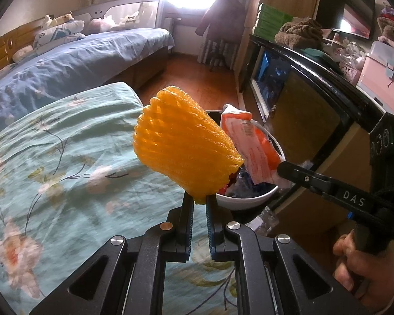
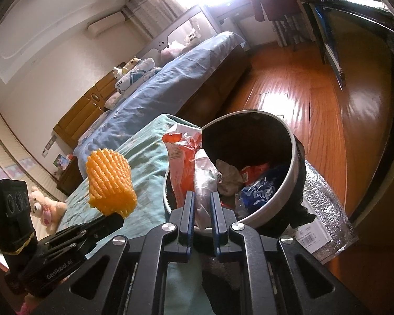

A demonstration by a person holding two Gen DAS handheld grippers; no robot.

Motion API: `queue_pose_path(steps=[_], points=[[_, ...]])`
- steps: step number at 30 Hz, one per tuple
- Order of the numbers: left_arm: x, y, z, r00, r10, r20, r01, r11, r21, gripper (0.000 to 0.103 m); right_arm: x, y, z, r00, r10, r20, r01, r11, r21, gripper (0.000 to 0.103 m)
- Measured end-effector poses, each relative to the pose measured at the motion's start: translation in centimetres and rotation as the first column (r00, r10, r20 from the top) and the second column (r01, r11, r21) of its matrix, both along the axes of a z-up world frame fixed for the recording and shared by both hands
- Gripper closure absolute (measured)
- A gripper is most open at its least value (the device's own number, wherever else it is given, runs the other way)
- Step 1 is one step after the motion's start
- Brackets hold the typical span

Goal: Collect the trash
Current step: 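Lower the foam net and wrapper into the bin opening with both tools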

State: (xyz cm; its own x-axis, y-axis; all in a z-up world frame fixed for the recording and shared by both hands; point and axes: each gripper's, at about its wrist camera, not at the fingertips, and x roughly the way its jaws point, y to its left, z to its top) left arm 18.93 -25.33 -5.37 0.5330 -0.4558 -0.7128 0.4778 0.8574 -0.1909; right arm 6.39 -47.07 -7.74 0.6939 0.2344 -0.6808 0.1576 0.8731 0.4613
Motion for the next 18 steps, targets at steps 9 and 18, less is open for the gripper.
queue_pose_path(steps=[9, 18], points=[[0.3, -1.1, -0.2, 1.000, -0.016, -0.002, 0.016, 1.000, 0.004, 0.095, 0.1, -0.8, 0.1, 1.000, -0.017, 0.006, 0.017, 1.000, -0.005, 0.093], [0.7, -2.3, -0.3, 0.999, -0.034, -0.006, 0.035, 0.999, 0.013, 0.095, 0.2, -1.5, 0.0, 1.000, -0.028, 0.003, 0.028, 1.000, -0.010, 0.093]])
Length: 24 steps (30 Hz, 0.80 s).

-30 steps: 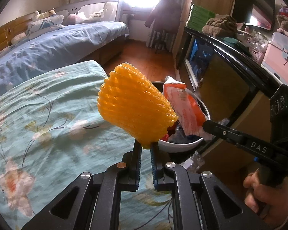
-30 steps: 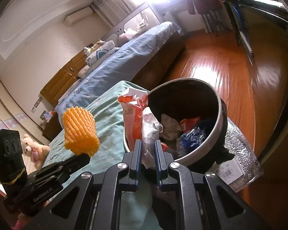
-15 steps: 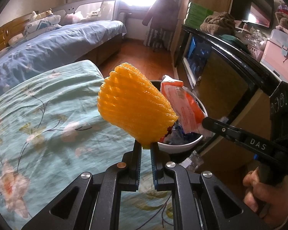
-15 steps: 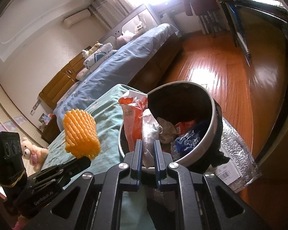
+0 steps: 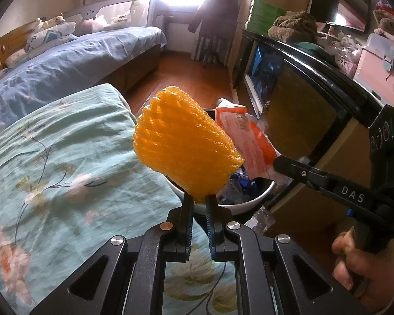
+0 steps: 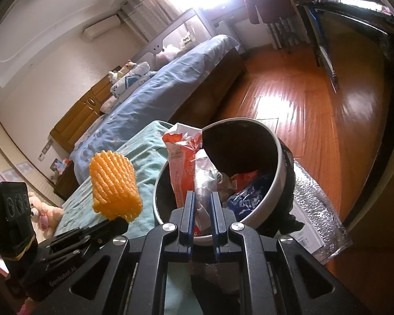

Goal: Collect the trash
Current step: 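Lower the foam net and wrapper into the bin opening with both tools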

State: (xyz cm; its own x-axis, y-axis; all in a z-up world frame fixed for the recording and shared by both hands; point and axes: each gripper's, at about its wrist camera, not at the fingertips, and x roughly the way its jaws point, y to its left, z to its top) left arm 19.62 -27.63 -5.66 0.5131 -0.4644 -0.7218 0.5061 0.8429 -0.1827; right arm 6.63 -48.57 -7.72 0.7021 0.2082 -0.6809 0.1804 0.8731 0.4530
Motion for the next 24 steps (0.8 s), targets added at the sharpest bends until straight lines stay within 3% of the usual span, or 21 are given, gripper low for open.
queue_pose_path(steps=[24], points=[[1.0, -1.6, 0.1, 1.000, -0.017, 0.016, 0.017, 1.000, 0.020, 0.095, 0.3, -0.2, 0.2, 1.000, -0.008, 0.000, 0.008, 1.000, -0.009, 0.093]])
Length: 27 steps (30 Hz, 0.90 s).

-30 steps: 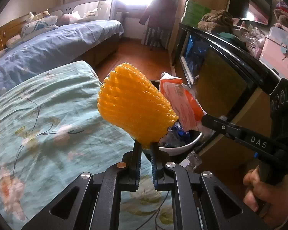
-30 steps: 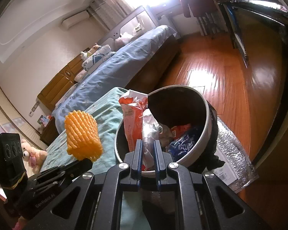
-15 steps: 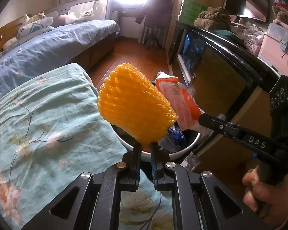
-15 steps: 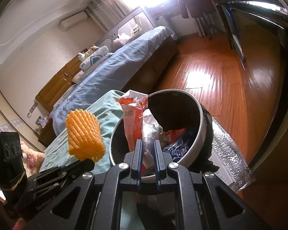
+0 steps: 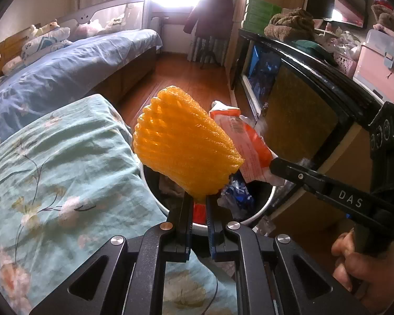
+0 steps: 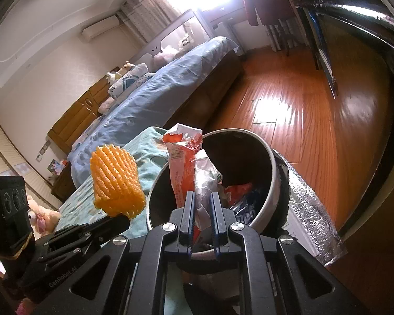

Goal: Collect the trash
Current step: 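Lower the foam net and wrapper into the bin opening with both tools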

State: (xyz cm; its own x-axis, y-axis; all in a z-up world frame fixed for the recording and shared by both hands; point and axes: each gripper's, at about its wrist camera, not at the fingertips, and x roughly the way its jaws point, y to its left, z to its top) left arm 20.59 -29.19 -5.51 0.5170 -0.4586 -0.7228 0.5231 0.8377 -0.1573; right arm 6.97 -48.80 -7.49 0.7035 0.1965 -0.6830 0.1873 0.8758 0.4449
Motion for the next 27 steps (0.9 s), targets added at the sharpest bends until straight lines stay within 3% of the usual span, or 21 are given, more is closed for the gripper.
queue_pose_path(steps=[27], points=[[1.8, -1.5, 0.0, 1.000, 0.005, -0.002, -0.005, 0.999, 0.033, 0.095, 1.1, -0.6, -0.2, 1.000, -0.008, -0.014, 0.008, 1.000, -0.014, 0.093]])
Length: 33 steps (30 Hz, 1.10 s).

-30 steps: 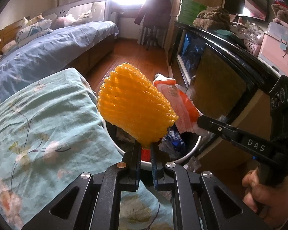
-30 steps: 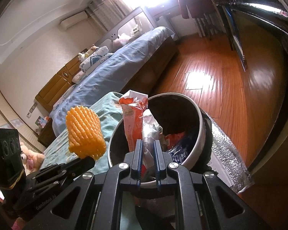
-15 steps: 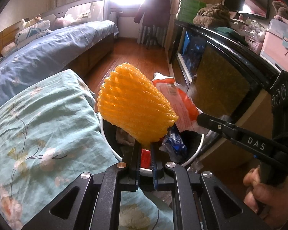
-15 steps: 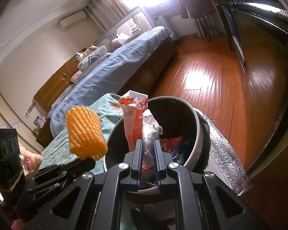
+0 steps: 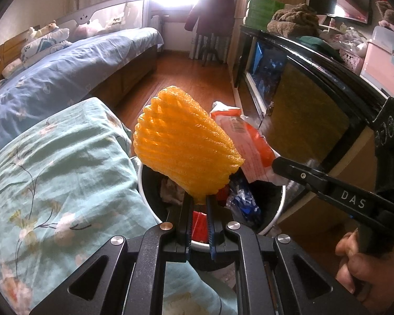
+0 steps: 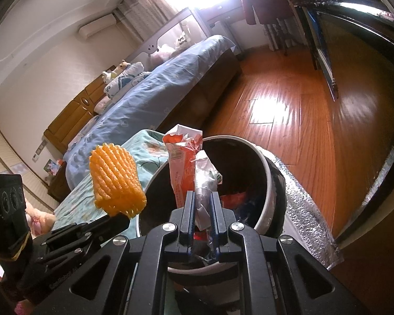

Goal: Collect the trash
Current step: 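Lower the foam net and wrapper into the bin opening with both tools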

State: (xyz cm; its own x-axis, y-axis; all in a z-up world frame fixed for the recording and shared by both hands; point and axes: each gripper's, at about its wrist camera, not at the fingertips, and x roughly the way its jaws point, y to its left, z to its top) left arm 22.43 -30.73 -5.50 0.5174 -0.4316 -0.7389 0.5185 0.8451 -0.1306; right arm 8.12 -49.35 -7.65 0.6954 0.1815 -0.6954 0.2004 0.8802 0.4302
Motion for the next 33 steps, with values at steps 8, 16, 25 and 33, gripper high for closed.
queue_pose_path(steps=[8, 16, 25, 33], points=[[0.5, -0.2, -0.2, 1.000, 0.006, -0.006, -0.006, 1.000, 0.009, 0.095, 0.4, -0.2, -0.3, 1.000, 0.002, -0.007, -0.002, 1.000, -0.008, 0.093], [0.7, -0.6, -0.1, 1.000, 0.009, -0.007, -0.008, 1.000, 0.015, 0.095, 0.7, -0.1, -0.3, 1.000, 0.002, -0.015, -0.002, 1.000, -0.014, 0.093], [0.9, -0.7, -0.2, 1.000, 0.010, -0.014, -0.010, 1.000, 0.020, 0.095, 1.0, 0.1, -0.5, 1.000, 0.000, -0.025, 0.000, 1.000, -0.022, 0.093], [1.2, -0.9, -0.3, 1.000, 0.007, -0.013, -0.006, 1.000, 0.026, 0.095, 1.3, 0.1, -0.7, 0.999, -0.003, -0.034, 0.002, 1.000, -0.027, 0.093]])
